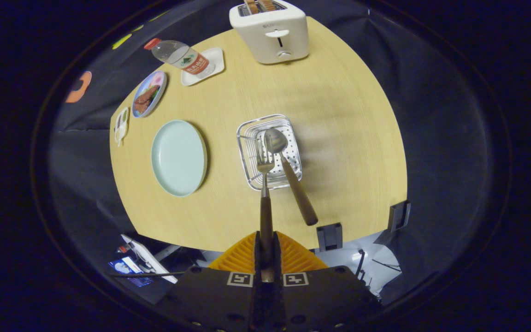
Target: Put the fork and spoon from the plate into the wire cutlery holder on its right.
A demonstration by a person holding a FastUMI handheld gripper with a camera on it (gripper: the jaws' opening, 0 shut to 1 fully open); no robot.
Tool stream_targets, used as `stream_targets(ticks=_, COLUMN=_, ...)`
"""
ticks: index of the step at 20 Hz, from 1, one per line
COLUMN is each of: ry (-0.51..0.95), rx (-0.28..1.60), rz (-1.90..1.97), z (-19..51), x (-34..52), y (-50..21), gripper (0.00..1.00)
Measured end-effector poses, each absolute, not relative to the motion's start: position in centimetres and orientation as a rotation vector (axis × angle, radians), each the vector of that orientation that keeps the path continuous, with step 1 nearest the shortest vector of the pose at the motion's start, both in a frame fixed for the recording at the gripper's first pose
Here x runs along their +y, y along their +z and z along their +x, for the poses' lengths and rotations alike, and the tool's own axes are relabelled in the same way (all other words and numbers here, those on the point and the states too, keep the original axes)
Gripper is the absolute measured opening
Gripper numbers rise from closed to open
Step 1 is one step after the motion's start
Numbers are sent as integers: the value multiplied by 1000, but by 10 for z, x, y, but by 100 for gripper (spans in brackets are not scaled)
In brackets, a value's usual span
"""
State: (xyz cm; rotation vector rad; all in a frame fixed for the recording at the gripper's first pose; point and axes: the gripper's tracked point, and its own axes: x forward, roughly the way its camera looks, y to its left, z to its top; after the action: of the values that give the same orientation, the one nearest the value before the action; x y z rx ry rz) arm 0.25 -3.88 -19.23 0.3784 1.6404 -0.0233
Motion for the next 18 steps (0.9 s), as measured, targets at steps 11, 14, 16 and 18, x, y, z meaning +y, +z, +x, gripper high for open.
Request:
stream_targets(ticks=11, ry=23, rx=1267, rz=283, z=56, x=-27, y=-140, gripper=80)
stream_targets(ticks=14, ry=30, rx=1036, rz=260, z=75, x=-17, y=-103, gripper=89)
stream_targets(ticks=16, ry=44, rx=916, rz=249, z=76, x=-7, y=-78, gripper=94)
stream_targets(ticks=18, ry=57, rx=809, rz=220, z=74, x=0, y=-58, gripper=94)
